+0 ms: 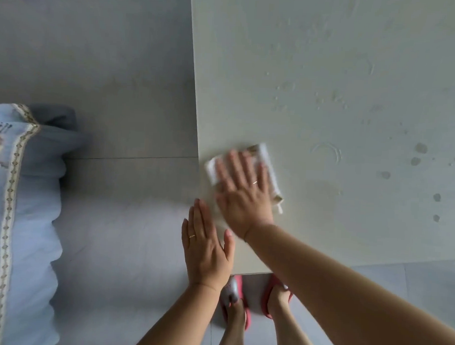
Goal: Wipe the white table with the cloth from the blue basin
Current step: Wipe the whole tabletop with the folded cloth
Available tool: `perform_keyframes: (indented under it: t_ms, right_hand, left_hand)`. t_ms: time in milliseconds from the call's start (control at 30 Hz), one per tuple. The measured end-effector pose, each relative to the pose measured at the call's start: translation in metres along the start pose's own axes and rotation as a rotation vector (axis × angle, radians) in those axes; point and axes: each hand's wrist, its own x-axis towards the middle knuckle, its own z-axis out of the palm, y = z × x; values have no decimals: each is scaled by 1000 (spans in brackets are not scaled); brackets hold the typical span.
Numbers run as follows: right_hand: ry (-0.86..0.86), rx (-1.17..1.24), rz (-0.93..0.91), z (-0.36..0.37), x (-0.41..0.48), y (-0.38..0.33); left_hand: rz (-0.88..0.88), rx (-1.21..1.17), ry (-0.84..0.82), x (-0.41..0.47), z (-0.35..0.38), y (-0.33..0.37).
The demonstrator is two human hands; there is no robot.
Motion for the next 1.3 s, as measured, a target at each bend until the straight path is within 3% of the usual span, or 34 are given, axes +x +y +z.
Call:
perform_keyframes:
  t_ms: [67,133,167,300,367,400,500,600,667,733,800,833,867,933,1000,1033,1100,1167,1233,1300]
  right_hand:
    - [-81,-113,-327,-3,-5,10]
    - [-81,-208,-429,-16,14,47]
    - [-56,-208,-352,-22,25,65]
    - [60,-8,277,-32,52,90]
    - [78,11,375,-22,52,53]
    - [71,4,299,-17,48,31]
    - [-45,-100,-169,-6,29,-6]
    - [-79,-218,-459,-24,55,41]
    - [-38,-181,-282,-39,81,84]
    - [29,-62,77,-49,102,111]
    - [60,8,313,-44,111,97]
    - [56,19,329,-40,111,79]
    - [43,22,256,-36,108,61]
    - [-22,-53,-75,-30,98,40]
    - [-57,-158,-362,-38,103,58]
    - [-46,-179,-414,-44,113,75]
    - [-4,-173,-313,-55,136,107]
    - [37,-72,-45,-63,157,129]
    - [77,21,213,-62,171,120]
    - [84,52,333,-55,175,88]
  left_hand:
    - [0,30,-14,0,-1,0]
    - [-6,35,-11,0,-1,-2]
    - [-3,42,-16,0,-1,-2]
    - [-5,49,-7,1,1,-1]
    - [0,49,1,1,3,-2]
    - [-2,49,2,1,4,-2]
    - [5,50,-3,1,4,-3]
    - [24,74,18,0,4,-4]
    - [18,76,18,0,4,-4]
    - [-7,78,36,8,2,-1]
    - [-36,61,83,31,-3,8]
    - [-40,48,112,48,-8,15]
    - [-43,34,145,67,-13,22]
    - [-75,-20,240,108,-26,35]
    - [-114,-84,354,150,-40,42]
    - [-112,-88,388,168,-47,44]
    - [-46,-42,384,196,-54,49]
    - [54,16,289,212,-50,54]
    - [119,63,175,216,-41,57]
    - [119,107,131,214,-32,58]
